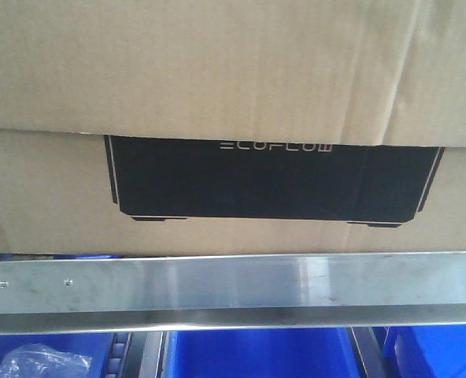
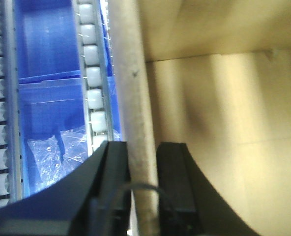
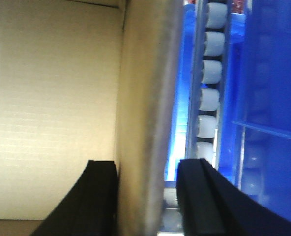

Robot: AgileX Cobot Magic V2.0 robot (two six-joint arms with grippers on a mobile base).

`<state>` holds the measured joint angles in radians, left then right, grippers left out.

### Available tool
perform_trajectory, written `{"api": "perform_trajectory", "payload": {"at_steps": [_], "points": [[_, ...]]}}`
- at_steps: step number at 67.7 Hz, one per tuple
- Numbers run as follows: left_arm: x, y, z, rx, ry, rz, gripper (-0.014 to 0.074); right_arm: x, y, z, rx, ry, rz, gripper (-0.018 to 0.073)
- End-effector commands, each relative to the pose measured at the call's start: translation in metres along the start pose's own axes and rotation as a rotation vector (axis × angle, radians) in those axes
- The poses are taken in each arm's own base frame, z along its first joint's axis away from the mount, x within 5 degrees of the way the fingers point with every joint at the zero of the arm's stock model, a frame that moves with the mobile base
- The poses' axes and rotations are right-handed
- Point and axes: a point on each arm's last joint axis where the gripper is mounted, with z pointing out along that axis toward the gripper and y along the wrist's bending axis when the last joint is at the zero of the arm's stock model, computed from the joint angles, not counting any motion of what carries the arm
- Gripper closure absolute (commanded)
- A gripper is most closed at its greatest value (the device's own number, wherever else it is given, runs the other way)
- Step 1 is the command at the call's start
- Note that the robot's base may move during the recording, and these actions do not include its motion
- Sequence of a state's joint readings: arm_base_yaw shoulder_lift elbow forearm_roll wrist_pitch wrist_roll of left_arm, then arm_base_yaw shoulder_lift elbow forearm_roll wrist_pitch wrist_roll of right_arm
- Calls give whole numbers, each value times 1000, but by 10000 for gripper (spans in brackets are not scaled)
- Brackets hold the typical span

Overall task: Grab box from left shelf to table start
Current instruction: 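Lift the box with both grippers and pull it off the shelf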

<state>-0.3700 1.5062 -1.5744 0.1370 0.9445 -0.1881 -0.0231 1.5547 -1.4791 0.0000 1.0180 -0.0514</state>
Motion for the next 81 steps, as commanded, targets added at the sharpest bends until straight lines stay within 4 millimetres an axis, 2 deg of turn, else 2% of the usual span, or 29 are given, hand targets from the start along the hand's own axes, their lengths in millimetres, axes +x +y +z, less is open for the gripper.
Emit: {"api": "perform_trajectory", "payload": {"at_steps": [1, 8, 16, 33, 42, 67, 81], "points": [[-13, -6, -23, 67, -120, -19, 688, -9, -2, -21, 21, -107, 5, 503], [-11, -6, -24, 73, -99, -26, 688, -8, -2, -26, 20, -110, 7, 503], [-8, -6, -35, 91, -87, -42, 688, -5, -2, -48, 20, -162, 9, 503], [3, -3, -87, 117, -143, -93, 688, 10, 2, -106, -2, -291, 22, 503], [14, -6, -106, 146, -167, -102, 688, 21, 5, -121, -27, -316, 33, 503], [75, -25, -104, 211, -125, -82, 688, 100, 19, -125, -81, -272, 7, 503], [108, -21, -115, 174, -173, -42, 688, 141, 20, -138, -86, -346, 7, 503]]}}
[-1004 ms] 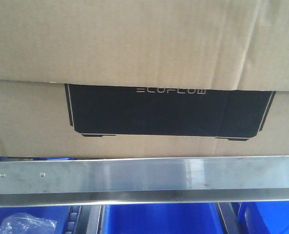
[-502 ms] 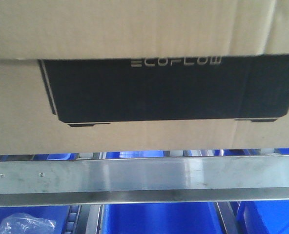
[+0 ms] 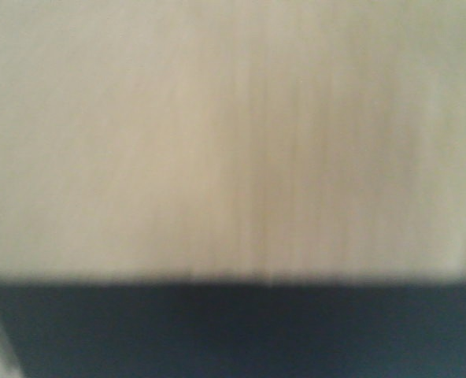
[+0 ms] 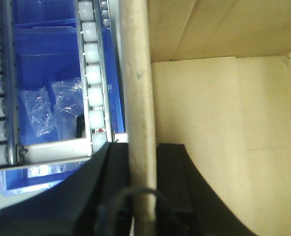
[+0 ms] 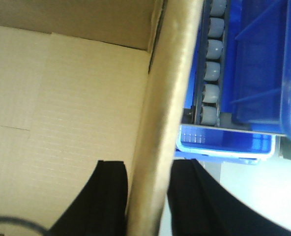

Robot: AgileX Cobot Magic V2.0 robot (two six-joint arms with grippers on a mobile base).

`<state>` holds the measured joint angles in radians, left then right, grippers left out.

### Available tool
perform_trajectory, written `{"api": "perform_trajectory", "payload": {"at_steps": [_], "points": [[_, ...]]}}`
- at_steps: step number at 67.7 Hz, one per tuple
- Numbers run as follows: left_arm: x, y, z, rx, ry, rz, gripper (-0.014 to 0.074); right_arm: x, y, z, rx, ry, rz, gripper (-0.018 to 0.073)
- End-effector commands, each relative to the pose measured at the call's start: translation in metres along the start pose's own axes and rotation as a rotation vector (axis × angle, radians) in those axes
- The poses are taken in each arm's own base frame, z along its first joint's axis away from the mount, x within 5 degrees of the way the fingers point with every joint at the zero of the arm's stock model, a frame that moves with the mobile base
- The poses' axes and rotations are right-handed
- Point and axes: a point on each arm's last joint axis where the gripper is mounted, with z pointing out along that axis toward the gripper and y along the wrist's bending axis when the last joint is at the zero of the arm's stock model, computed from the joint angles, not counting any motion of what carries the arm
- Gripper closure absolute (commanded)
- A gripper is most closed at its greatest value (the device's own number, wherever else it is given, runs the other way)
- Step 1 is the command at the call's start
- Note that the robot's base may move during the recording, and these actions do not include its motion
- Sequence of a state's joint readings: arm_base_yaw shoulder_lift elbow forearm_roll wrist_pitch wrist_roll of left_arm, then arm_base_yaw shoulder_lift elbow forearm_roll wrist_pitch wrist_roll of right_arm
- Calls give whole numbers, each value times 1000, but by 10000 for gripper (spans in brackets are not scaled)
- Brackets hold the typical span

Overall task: Grab box from left shelf to table start
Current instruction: 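Lift the box with both grippers and pull it off the shelf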

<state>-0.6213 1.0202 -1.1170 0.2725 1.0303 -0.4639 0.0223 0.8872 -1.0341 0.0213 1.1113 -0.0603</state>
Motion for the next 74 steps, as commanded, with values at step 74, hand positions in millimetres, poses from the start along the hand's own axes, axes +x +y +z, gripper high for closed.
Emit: {"api": "perform_trajectory", "payload": {"at_steps": [74], "points": [[30, 21, -129, 459, -686, -23, 688, 61, 17, -142, -142, -799, 68, 503]]}}
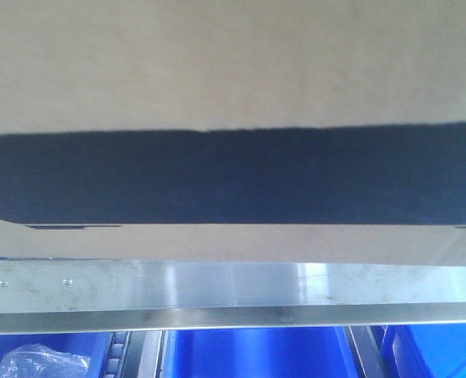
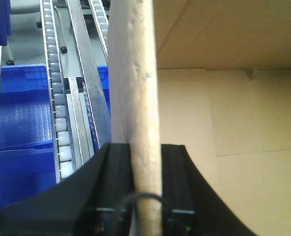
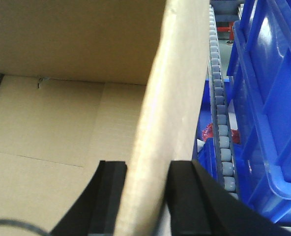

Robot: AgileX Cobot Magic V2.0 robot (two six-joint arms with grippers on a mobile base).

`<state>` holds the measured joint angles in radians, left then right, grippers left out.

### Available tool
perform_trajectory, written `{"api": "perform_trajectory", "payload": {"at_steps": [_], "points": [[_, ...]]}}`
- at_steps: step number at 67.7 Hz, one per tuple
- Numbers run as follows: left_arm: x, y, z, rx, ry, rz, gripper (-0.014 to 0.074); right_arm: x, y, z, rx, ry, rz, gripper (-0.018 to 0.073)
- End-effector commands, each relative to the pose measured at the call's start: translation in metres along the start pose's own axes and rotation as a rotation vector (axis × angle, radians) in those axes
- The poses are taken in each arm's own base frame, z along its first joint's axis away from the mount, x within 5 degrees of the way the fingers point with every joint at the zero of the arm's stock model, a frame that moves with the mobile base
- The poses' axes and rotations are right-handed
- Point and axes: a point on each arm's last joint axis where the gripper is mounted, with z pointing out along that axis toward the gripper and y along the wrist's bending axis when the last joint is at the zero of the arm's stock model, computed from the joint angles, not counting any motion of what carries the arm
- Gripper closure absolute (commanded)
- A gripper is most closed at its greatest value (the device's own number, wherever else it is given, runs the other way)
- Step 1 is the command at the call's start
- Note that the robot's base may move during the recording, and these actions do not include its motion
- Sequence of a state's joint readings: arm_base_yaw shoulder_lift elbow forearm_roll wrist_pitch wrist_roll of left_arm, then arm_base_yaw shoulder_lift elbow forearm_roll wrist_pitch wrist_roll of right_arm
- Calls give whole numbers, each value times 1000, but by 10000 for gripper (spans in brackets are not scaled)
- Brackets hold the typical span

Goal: Grab box from left shelf to table start

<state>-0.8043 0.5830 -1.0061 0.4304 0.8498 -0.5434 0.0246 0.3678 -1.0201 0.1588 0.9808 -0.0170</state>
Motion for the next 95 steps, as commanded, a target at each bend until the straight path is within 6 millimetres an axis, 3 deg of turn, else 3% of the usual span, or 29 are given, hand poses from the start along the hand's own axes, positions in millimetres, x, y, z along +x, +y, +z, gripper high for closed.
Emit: {"api": "perform_trajectory", "payload": {"at_steps": [1, 95], "points": [[-24, -17, -15, 220, -195, -80, 688, -21, 3, -4, -30, -159, 0, 503], [-24, -18, -15, 235, -187, -97, 688, -20, 3, -3, -30, -149, -1, 503]]}}
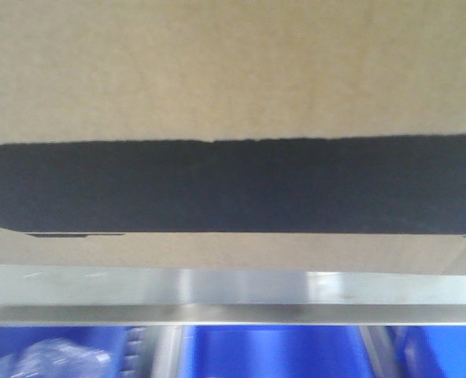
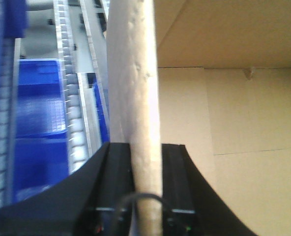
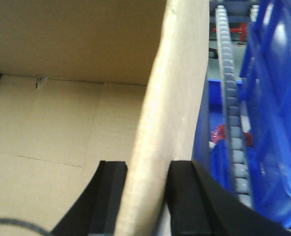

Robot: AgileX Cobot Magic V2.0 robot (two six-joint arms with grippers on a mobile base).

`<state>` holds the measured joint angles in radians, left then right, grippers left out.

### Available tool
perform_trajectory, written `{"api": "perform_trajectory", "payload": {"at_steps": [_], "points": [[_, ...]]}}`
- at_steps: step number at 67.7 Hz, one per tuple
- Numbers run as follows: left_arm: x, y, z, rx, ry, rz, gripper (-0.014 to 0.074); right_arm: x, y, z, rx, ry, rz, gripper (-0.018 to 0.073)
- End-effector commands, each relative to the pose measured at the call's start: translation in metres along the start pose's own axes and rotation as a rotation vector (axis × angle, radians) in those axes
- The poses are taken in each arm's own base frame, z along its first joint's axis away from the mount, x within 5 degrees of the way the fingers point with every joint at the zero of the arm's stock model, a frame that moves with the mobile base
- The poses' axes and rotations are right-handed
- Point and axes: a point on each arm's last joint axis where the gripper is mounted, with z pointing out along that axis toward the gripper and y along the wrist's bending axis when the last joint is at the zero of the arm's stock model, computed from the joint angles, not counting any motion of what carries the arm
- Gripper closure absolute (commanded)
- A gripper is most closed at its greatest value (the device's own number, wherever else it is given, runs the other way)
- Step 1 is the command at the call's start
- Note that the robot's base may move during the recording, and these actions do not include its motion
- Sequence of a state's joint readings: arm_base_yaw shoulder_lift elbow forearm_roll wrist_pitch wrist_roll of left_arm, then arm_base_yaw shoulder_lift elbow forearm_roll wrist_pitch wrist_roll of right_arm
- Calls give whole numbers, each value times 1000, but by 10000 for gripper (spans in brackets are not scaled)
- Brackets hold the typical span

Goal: Grab box from left shelf to table start

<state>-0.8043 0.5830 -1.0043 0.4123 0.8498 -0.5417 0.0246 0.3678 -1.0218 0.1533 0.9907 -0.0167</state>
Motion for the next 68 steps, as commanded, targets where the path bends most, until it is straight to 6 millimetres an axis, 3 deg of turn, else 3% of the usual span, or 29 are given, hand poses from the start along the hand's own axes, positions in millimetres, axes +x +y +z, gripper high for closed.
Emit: {"api": "perform_trajectory", "payload": {"at_steps": [1, 68], "points": [[-25, -17, -15, 225, -195, -85, 688, -20, 3, -3, -34, -158, 3, 503], [-25, -17, -15, 225, -195, -85, 688, -20, 3, -3, -34, -158, 3, 503]]}}
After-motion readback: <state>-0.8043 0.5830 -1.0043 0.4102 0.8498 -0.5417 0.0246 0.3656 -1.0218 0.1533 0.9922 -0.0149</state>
